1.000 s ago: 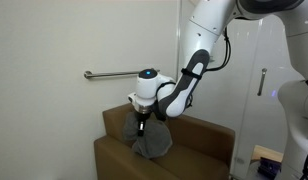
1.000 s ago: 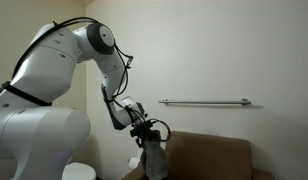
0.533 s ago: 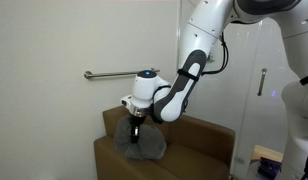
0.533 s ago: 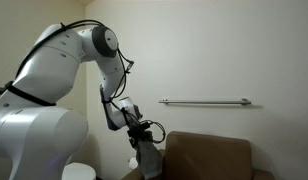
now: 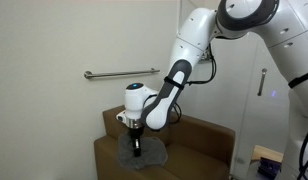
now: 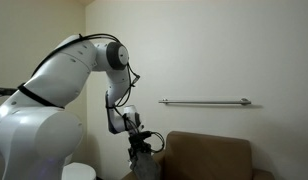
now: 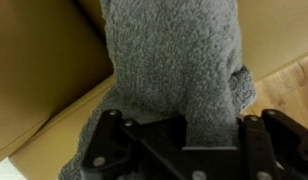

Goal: Put the grey towel on the armrest

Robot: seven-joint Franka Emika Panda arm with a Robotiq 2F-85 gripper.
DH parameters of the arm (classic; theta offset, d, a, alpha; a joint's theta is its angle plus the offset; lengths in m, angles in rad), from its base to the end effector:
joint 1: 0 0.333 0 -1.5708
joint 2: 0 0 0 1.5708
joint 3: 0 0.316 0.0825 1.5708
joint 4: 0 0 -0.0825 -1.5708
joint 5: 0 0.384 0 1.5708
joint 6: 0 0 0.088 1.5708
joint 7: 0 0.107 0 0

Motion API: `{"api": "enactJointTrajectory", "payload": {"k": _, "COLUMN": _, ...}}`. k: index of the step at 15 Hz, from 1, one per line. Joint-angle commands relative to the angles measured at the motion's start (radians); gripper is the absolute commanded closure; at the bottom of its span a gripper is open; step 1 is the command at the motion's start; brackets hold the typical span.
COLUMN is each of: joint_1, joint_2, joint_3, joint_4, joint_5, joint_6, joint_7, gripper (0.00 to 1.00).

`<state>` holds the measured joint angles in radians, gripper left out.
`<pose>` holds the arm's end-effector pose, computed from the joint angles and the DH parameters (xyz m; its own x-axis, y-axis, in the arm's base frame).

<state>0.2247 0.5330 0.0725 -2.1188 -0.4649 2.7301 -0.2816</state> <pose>0.5476 0.1860 0.1629 0.5517 0.8341 -0.0029 0.8200 -0.5417 0.1848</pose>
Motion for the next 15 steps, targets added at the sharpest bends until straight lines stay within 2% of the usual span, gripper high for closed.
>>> {"api": "enactJointTrajectory", "payload": {"k": 1, "joint_1": -0.067, "joint_2": 0.073, "joint_3": 0.054, "joint_4": 0.081, "joint_5": 0.054, "joint_6": -0.066, "joint_7": -0.116, "gripper": 0.97}}
{"api": "enactJointTrajectory", "payload": {"k": 4, "joint_1": -0.097, "joint_2": 0.112, "joint_3": 0.082, "joint_4": 0.117, "joint_5": 0.06, "joint_6": -0.049, "joint_7": -0.172, "gripper": 0.97}}
{"api": "enactJointTrajectory", "payload": {"k": 15, "joint_1": -0.093, "joint_2": 0.156, "joint_3": 0.071, "joint_4": 0.165, "joint_5": 0.041, "joint_6": -0.039, "joint_7": -0.166, "gripper": 0.97}}
